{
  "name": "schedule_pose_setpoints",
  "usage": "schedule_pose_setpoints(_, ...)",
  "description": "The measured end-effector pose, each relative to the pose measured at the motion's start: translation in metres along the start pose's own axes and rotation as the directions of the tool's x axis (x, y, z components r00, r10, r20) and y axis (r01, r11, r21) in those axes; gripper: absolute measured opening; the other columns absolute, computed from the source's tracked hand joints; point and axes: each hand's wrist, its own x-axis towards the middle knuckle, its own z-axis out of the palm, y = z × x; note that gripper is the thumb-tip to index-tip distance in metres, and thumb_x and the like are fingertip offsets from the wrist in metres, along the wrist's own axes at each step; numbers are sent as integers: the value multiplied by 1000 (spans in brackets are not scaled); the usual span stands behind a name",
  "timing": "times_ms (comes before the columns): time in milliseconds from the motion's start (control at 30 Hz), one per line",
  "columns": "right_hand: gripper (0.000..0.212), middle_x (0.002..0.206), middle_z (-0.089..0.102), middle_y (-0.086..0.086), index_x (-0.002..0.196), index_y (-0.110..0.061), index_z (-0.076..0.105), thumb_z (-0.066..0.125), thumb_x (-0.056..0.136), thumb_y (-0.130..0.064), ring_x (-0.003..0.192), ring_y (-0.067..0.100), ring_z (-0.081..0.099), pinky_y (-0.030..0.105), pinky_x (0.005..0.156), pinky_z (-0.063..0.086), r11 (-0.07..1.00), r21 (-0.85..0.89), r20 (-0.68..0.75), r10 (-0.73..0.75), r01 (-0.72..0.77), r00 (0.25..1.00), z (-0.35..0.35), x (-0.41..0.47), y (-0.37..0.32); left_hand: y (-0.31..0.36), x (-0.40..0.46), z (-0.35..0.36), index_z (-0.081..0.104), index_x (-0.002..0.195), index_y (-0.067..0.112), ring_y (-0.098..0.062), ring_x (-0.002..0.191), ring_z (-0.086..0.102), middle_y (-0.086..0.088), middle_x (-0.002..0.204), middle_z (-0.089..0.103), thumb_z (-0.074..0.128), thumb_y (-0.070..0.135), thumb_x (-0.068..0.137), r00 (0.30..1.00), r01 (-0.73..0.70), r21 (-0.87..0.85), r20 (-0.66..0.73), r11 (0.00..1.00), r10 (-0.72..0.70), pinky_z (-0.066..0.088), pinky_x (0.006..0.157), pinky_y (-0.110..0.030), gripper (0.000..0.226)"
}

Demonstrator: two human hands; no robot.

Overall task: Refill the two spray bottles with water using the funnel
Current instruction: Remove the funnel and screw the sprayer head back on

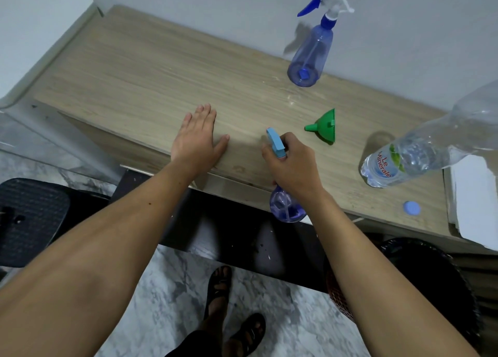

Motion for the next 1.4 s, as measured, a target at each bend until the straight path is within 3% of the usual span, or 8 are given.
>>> schedule_pose_setpoints(200, 30, 60, 46, -4, 79, -21, 41, 64, 97, -30, 51, 18, 41, 33, 53, 37, 1000, 14, 3, 4, -4, 1000, 4, 2, 4, 0, 0, 1, 26, 163, 4, -26, 163, 13, -13, 174, 21, 43, 54, 105, 1000, -1, -14, -8, 1000, 1, 6, 133, -42, 78)
schedule_pose_setpoints(633, 30, 73, 48, -3, 78, -16, 47, 69, 91, -33, 63, 13, 41, 28, 62, 33, 997, 9, -44, -79, 80, 996, -1, -1, 3, 1, -1, -1, 27, 162, 4, -28, 162, 14, -15, 173, 23, 44, 52, 105, 1000, -12, -28, -16, 1000, 11, 6, 133, -43, 77)
schedule_pose_setpoints(767, 31, 78, 54, 2, 82, -14, 62, 74, 91, -41, 68, 12, 50, 28, 65, 39, 995, -10, -45, -104, 104, 994, -7, 1, 4, 1, -2, 0, 27, 162, 3, -29, 162, 14, -16, 173, 22, 44, 52, 106, 1000, -24, -22, -18, 999, 23, 7, 133, -44, 77)
schedule_pose_setpoints(933, 54, 79, 69, 14, 88, -7, 65, 71, 87, -61, 63, 30, 69, 53, 66, 57, 983, 183, 6, -2, 1, 1000, -19, 7, 0, 0, -1, 1, 28, 162, 1, -32, 162, 15, -19, 172, 22, 45, 51, 106, 999, -33, -51, -21, 998, 32, 7, 132, -45, 76)
schedule_pose_setpoints(1067, 50, 103, 73, 17, 108, -15, 74, 71, 88, -61, 92, 33, 70, 54, 86, 56, 972, 234, 69, -41, 23, 997, -32, 15, -14, 6, -6, -5, 42, 156, 3, -35, 158, 26, -21, 166, 36, 50, 68, 91, 995, -90, -282, 5, 955, 95, 13, 131, -46, 92)
schedule_pose_setpoints(1167, 34, 116, 72, 20, 111, -20, 76, 75, 93, -49, 105, 34, 70, 52, 93, 55, 945, 326, 86, -62, 31, 994, -37, 23, -24, 23, -17, -12, 43, 156, 6, -26, 155, 35, -12, 162, 44, 68, 79, 72, 959, -206, -463, 82, 862, 272, 17, 130, -35, 114)
schedule_pose_setpoints(1233, 41, 119, 73, 16, 112, -23, 77, 74, 89, -57, 110, 31, 70, 52, 97, 55, 933, 358, 89, -61, 25, 994, -39, 28, -32, 40, -22, -14, 41, 158, 9, -21, 152, 39, -9, 162, 44, 87, 72, 61, 938, -201, -538, 137, 819, 320, 24, 127, -31, 125)
schedule_pose_setpoints(1400, 43, 124, 76, 5, 121, -20, 76, 76, 89, -48, 112, 15, 73, 43, 102, 55, 892, 453, 184, -77, -15, 980, -50, 49, -51, 68, -5, -28, 53, 149, 27, -8, 127, 64, 9, 137, 68, 98, 45, 67, 947, -179, -726, 55, 664, 315, 51, 109, -35, 96)
